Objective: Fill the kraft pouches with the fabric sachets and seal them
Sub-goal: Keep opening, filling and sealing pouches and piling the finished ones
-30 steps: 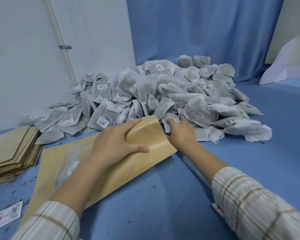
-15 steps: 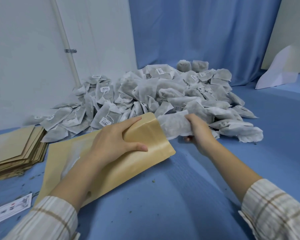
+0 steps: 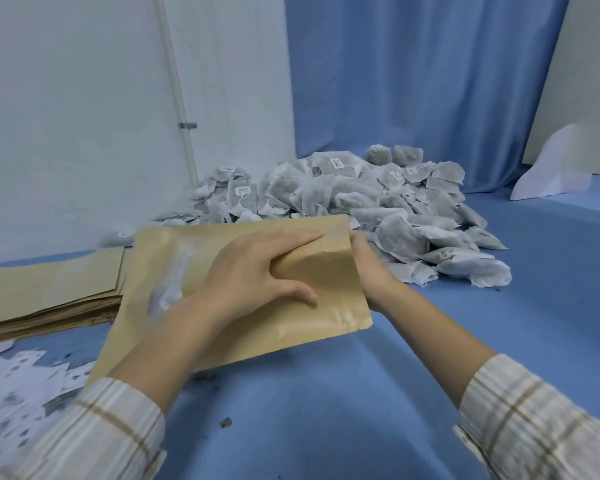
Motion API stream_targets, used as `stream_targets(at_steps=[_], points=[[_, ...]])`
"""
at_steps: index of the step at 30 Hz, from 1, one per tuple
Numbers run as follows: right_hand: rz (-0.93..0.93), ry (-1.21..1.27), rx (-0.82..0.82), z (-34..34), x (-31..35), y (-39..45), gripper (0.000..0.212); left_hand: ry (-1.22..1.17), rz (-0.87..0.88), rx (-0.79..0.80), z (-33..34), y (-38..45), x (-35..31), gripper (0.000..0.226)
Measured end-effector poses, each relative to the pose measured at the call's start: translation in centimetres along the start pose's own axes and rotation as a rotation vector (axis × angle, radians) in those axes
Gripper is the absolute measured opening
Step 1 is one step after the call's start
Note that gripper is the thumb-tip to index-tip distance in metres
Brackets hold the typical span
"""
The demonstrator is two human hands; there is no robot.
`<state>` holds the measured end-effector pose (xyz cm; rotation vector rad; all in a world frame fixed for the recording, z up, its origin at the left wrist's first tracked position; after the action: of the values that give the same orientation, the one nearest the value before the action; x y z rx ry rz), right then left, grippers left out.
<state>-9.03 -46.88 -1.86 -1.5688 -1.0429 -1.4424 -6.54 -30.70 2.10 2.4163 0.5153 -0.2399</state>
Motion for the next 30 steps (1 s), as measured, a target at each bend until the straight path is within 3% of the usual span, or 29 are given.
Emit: stream_targets(at_steps=[3, 5, 8, 9, 13, 19, 25, 27, 28, 30], points=[[-0.132, 0.105, -0.150, 2.0, 1.8, -1.7, 0.037, 0.019, 0.018, -0.005, -2.9, -1.5, -0.2, 0.078], [-0.165, 0.153, -0.186, 3.9, 2.7, -2.8, 0.049, 0.047, 0.006, -0.018, -5.0, -2.9, 0.0, 0.079], [-0.326, -0.033, -0.203, 7.7, 4.2, -4.0, 0.021, 0.088, -0.029, -0.051, -8.3, -5.6, 0.8, 0.080], [-0.353, -0.117, -0.185, 9.1, 4.5, -4.1, 0.026, 0.107, -0.042, -0.057, -9.4, -6.6, 1.1, 0.080], [-0.406, -0.139, 0.093, 16.7, 6.0, -6.0, 0.008, 0.196, -0.132, -0.081, -14.4, -11.4, 2.9, 0.082], [-0.143, -0.102, 0.519, 29.0, 6.1, -8.2, 0.032, 0.238, -0.335, -0.132, -21.0, -19.8, 7.2, 0.079], [-0.091, -0.721, 0.769, 37.2, 4.8, -9.1, 0.016, 0.133, -0.438, -0.118, -22.5, -26.4, 10.7, 0.074], [-0.075, -1.039, 0.579, 40.1, 2.8, -8.8, 0.033, 0.037, -0.429, -0.123, -22.0, -27.3, 11.1, 0.064], [0.005, -0.954, 0.705, 41.2, 1.8, -9.6, 0.035, 0.012, -0.417, -0.105, -21.5, -27.4, 11.2, 0.060], [0.020, -1.059, 0.216, 44.8, 1.6, -11.2, 0.029, 0.072, -0.407, -0.038, -20.8, -27.0, 11.4, 0.062]])
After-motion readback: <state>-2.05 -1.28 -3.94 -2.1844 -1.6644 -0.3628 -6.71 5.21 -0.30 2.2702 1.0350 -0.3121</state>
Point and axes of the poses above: each hand's wrist, its own y-axis towards the middle knuckle, its own z-axis out of the palm, x = y × z, the point moved 4 cm from there along y, towards the middle knuckle, and after that the axes turned 4 degrees about z, right-handed, at the moved point
